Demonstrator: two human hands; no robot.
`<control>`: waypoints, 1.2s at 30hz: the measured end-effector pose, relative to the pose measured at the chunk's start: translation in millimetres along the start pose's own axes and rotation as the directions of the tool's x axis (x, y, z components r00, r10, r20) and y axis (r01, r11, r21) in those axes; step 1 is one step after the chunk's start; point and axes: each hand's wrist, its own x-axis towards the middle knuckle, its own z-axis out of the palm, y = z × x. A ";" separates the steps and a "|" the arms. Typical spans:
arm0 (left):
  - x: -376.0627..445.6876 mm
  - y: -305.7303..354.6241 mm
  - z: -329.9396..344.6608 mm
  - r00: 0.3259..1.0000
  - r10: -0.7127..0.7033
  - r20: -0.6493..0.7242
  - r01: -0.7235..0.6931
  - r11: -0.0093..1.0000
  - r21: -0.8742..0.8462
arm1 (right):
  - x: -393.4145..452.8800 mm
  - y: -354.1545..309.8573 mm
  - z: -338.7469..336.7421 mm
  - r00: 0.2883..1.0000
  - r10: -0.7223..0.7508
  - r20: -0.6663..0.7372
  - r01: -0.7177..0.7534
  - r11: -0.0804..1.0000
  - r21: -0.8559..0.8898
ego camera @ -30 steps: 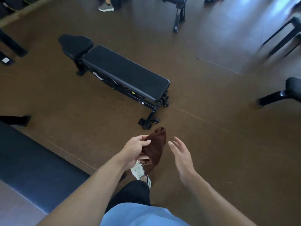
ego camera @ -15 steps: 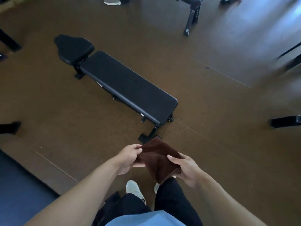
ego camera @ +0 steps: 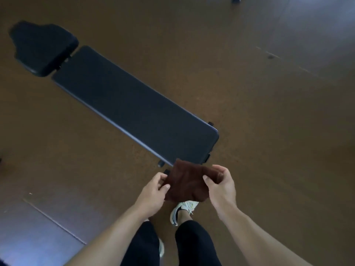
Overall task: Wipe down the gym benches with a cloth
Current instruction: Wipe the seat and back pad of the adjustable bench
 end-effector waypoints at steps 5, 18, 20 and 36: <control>85.0 16.2 11.4 0.997 0.077 -0.020 -0.075 0.992 0.103 | 75.0 7.3 25.3 0.972 -0.192 -0.139 0.174 0.976 -0.129; 203.9 -20.4 5.0 0.742 0.668 -0.060 -0.517 0.627 0.582 | 169.8 94.0 114.7 0.801 -0.534 0.271 0.450 0.237 -0.861; 221.8 -12.5 2.8 0.694 0.719 -0.040 -0.568 0.581 0.583 | 192.7 73.5 116.2 0.801 -0.553 0.229 0.426 0.257 -0.867; 299.4 -16.8 -34.0 0.493 0.859 0.141 -0.615 0.229 0.755 | 135.3 122.2 161.9 0.842 -0.530 0.098 0.300 0.310 -0.902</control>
